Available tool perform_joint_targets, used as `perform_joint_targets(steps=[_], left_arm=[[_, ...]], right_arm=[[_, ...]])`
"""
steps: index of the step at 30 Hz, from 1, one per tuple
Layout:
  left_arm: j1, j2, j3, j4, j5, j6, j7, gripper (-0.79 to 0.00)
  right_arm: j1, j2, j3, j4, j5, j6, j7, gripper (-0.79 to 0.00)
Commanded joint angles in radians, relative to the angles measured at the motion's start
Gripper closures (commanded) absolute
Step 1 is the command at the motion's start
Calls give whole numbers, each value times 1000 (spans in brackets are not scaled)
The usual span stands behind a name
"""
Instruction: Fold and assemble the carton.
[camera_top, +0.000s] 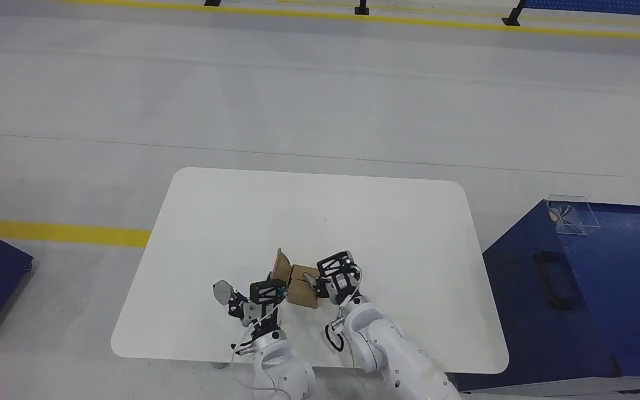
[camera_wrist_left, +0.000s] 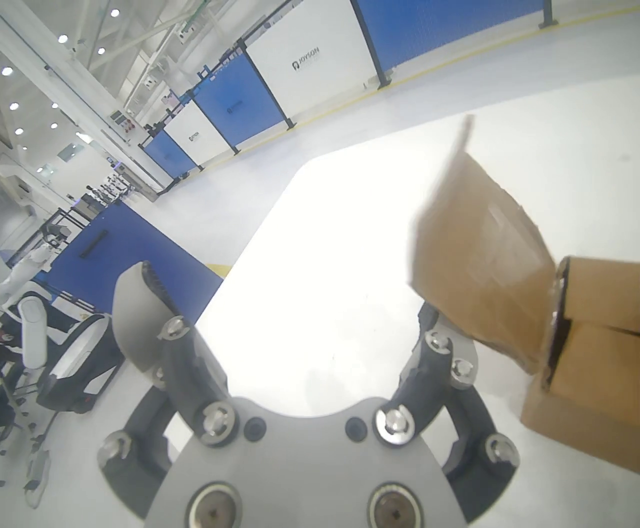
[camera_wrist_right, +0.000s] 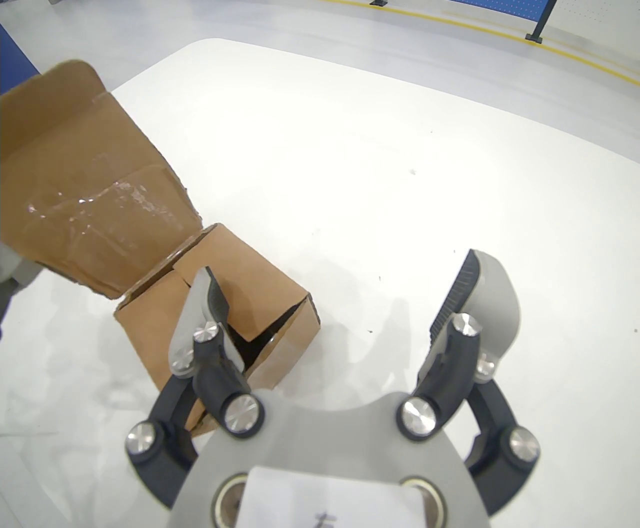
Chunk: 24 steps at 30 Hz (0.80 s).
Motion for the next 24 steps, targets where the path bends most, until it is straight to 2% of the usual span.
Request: perform_joint_targets(steps=[1, 4, 9, 12, 15, 18, 24], left_arm=[[7, 1, 8, -5, -24, -21, 76, -785], [17, 3, 16, 15, -24, -53, 145, -785], [8, 2, 23, 49, 14, -90, 151, -785], [13, 2, 5, 22, 4, -78, 142, -785], [7, 2, -28, 10, -11, -57, 110, -785], [-11, 4, -52, 49, 62, -56, 53, -785], [-26, 2, -33, 97, 251, -174, -86, -785]], right_arm=[[-1, -1, 2, -1, -5, -1, 3, -785], [-5, -2, 15, -7, -9, 10, -5, -785], [-26, 6, 91, -40, 18, 47, -18, -785], [-43, 15, 156, -63, 43, 44, -4, -785], [-57, 22, 192, -74, 47, 34, 9, -785], [-66, 24, 208, -80, 52, 23, 16, -785], [-73, 23, 219, -85, 50, 9, 21, -785]])
